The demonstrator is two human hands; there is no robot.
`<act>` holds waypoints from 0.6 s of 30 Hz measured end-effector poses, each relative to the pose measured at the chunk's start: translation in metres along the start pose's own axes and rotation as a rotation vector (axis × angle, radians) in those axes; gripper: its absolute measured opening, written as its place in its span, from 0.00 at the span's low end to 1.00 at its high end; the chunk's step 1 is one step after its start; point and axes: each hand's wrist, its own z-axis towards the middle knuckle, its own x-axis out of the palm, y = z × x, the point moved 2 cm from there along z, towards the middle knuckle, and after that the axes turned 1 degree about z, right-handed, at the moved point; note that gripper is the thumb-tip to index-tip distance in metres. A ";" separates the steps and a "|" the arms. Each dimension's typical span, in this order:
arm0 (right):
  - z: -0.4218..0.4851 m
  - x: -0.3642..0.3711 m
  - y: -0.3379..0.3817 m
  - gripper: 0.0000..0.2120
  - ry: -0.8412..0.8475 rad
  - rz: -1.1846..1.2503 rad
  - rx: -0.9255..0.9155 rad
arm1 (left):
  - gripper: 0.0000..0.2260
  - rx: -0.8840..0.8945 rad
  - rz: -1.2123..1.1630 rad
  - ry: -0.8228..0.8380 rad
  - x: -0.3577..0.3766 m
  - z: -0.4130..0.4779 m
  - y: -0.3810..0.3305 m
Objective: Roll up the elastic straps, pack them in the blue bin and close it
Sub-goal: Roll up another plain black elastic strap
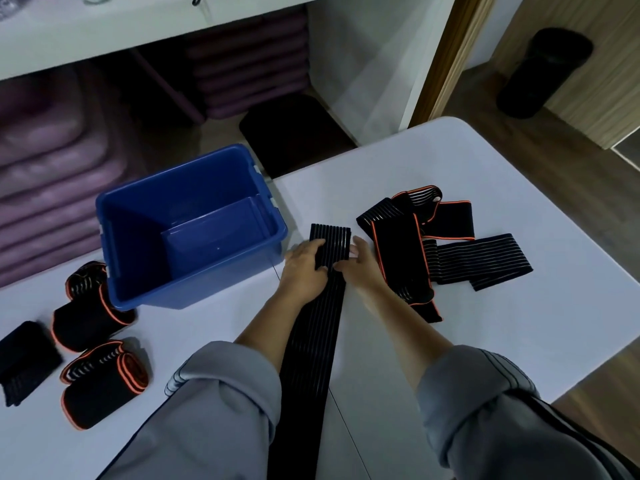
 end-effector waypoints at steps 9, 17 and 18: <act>-0.014 -0.003 -0.012 0.25 -0.026 -0.071 0.043 | 0.25 -0.029 0.009 -0.066 0.001 -0.014 0.010; -0.036 -0.004 -0.043 0.34 -0.026 -0.144 0.091 | 0.22 -0.082 -0.127 -0.062 -0.010 -0.067 0.025; -0.044 -0.006 -0.049 0.34 -0.034 -0.168 0.105 | 0.22 -0.098 -0.118 -0.077 -0.012 -0.076 0.032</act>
